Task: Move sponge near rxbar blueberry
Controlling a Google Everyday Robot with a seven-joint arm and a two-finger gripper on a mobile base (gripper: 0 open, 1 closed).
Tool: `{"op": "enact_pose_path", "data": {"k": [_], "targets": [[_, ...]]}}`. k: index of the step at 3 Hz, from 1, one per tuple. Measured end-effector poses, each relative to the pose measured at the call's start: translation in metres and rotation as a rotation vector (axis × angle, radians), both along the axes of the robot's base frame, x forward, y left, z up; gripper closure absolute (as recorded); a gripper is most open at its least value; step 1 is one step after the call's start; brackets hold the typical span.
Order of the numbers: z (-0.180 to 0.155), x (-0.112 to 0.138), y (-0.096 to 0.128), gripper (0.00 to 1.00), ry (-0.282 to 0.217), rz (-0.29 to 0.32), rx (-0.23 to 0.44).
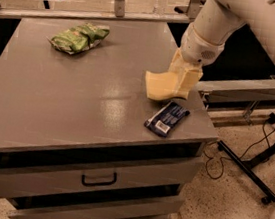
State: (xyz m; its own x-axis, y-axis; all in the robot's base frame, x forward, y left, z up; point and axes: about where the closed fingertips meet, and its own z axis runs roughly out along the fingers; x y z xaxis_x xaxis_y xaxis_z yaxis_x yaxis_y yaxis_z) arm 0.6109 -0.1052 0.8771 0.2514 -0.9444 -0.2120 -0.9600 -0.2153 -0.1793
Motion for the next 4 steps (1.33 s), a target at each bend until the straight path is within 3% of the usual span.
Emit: {"op": "enact_pose_path", "data": {"k": [1,2,4], "targets": [[-0.006,0.001,-0.007,0.10,0.031,0.092,-0.025],[-0.002,0.009,-0.017,0.00,0.039,0.124,0.005],[0.012,-0.001,-0.074,0.00,0.039,-0.054,0.132]]}}
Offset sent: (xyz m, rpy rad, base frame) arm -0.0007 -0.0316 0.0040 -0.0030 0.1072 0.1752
